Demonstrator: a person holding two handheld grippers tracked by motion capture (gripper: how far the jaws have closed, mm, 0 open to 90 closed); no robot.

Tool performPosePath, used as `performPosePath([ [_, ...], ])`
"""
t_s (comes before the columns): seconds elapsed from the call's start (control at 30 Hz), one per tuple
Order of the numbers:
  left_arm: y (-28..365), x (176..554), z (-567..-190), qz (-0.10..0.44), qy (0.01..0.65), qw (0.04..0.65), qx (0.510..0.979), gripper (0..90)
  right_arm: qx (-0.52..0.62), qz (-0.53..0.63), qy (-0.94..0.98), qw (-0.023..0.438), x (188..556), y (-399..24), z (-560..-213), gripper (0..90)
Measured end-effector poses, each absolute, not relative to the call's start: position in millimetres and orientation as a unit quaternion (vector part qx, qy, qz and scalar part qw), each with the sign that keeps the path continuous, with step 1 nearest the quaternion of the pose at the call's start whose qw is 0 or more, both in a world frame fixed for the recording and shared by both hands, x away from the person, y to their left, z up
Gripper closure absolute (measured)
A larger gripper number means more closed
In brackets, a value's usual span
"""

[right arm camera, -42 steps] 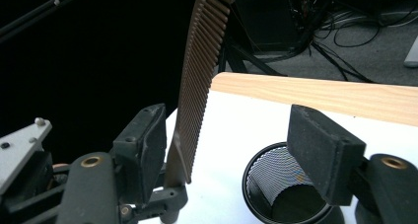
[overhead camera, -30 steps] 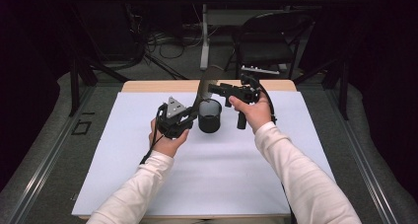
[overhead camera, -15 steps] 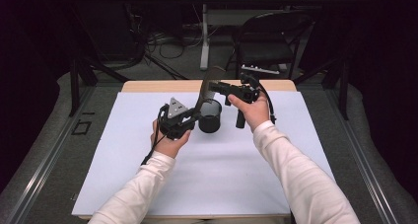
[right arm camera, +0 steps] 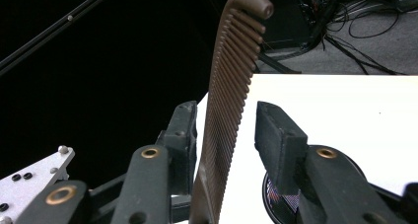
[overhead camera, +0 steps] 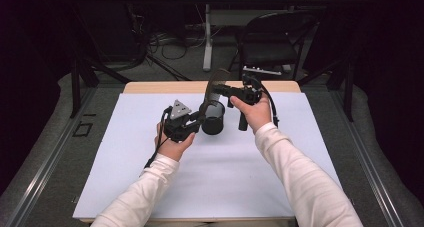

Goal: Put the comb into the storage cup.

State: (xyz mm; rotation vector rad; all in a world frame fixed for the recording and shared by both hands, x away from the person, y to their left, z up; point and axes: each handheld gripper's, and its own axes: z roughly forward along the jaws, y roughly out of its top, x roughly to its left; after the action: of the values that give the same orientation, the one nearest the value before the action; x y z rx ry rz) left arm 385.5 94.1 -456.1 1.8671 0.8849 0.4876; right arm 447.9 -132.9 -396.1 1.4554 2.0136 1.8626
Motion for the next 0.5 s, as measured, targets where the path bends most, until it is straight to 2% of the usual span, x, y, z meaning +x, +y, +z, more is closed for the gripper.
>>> performPosePath([
  [0.5, 91.1, 383.6, -457.1, 0.195, 0.360, 0.489, 0.770, 72.7, 0.476, 0.595, 0.647, 0.012, 448.6, -133.9, -395.5, 71.6],
])
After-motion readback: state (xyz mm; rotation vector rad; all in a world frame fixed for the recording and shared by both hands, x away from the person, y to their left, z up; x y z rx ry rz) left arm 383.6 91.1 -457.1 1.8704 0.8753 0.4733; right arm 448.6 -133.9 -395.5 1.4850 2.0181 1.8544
